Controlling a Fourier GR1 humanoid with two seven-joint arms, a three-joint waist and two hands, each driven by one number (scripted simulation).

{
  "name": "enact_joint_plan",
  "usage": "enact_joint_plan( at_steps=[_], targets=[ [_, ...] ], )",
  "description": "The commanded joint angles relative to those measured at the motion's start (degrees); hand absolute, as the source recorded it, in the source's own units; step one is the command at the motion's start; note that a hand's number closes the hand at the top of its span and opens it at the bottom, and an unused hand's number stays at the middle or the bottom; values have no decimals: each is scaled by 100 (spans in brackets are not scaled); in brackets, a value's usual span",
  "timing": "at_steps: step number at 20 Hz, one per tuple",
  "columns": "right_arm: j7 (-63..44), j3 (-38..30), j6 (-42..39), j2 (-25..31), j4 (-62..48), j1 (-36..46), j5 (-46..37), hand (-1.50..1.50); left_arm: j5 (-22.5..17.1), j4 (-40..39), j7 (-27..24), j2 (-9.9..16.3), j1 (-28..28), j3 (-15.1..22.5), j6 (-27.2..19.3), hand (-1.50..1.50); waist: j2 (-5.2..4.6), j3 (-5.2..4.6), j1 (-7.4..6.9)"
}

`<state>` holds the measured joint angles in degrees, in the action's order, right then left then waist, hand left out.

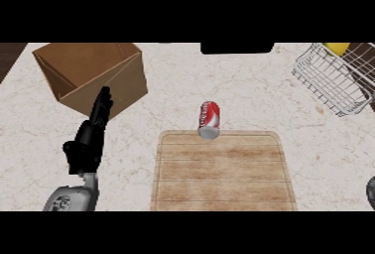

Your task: Pick the lemon from the cutting board and place it in the tiered basket

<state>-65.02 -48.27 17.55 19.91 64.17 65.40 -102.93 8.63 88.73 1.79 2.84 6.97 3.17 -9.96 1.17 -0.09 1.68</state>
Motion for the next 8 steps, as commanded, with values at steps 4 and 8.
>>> enact_joint_plan(
  at_steps=[4, 8],
  targets=[
    [-528, 38, -44, -1432, 2537, -791, -101, -150, -21, -81, 55, 130, 45, -270, -98, 0, 105, -6, 288],
    [-380, 251, -528, -1957, 3869, -1203, 0, -150, 41, -34, 83, -4, -93, -119, -152, 0, 142, -6, 240]
  ],
)
